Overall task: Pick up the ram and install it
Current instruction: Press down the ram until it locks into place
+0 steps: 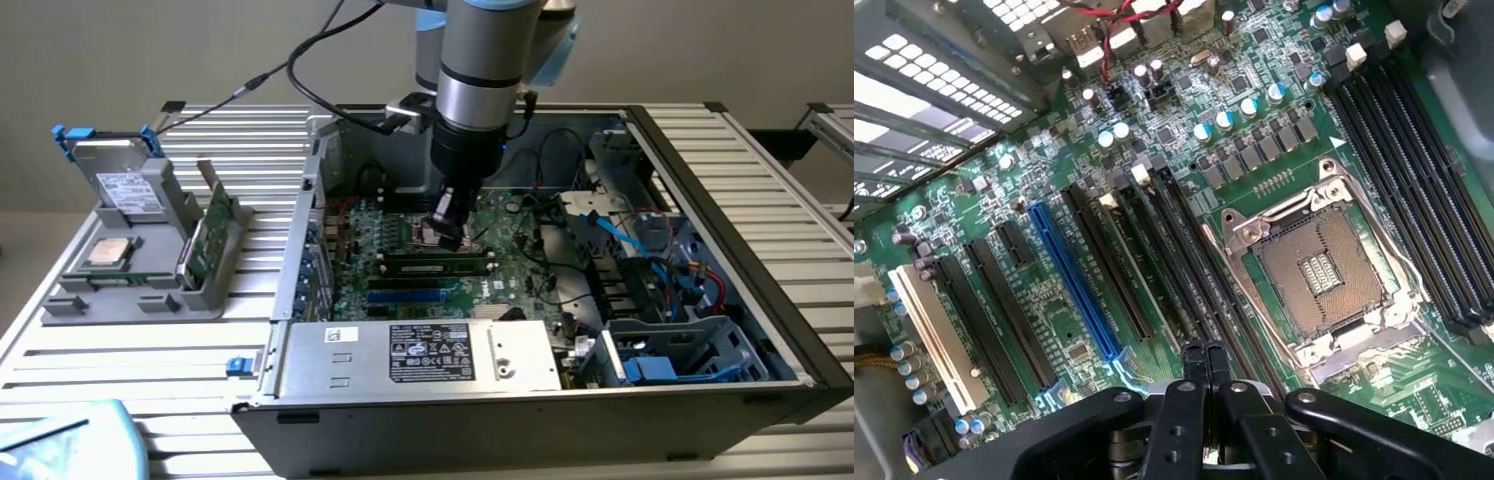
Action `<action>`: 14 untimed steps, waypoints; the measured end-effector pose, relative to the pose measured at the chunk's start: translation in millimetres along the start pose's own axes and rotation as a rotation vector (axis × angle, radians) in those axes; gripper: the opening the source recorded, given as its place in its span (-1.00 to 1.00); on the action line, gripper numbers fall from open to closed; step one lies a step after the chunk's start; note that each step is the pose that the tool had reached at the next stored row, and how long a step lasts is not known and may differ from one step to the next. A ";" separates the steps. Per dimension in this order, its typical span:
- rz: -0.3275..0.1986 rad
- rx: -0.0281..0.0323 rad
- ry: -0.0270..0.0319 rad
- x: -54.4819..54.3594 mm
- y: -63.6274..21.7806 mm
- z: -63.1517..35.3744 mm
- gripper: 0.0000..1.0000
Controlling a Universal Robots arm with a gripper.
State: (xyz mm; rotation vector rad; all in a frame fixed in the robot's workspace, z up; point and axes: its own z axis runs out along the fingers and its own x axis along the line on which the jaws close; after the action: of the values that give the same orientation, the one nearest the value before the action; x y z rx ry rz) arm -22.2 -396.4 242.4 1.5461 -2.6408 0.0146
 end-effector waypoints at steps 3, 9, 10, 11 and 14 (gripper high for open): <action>0.037 -0.0014 -0.0021 0.0 0.0 -0.3 -0.79; 0.113 -0.0046 -0.0059 0.1 0.0 -1.0 -0.79; 0.126 -0.0054 -0.0065 0.1 0.0 -1.0 -0.79; 0.139 -0.0061 -0.0071 0.1 0.0 -1.1 -0.79; 0.179 -0.0084 -0.0087 0.1 0.0 -1.2 -0.79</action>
State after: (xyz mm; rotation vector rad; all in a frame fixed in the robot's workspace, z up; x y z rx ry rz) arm -22.2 -396.4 243.6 1.3055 -2.7726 0.0078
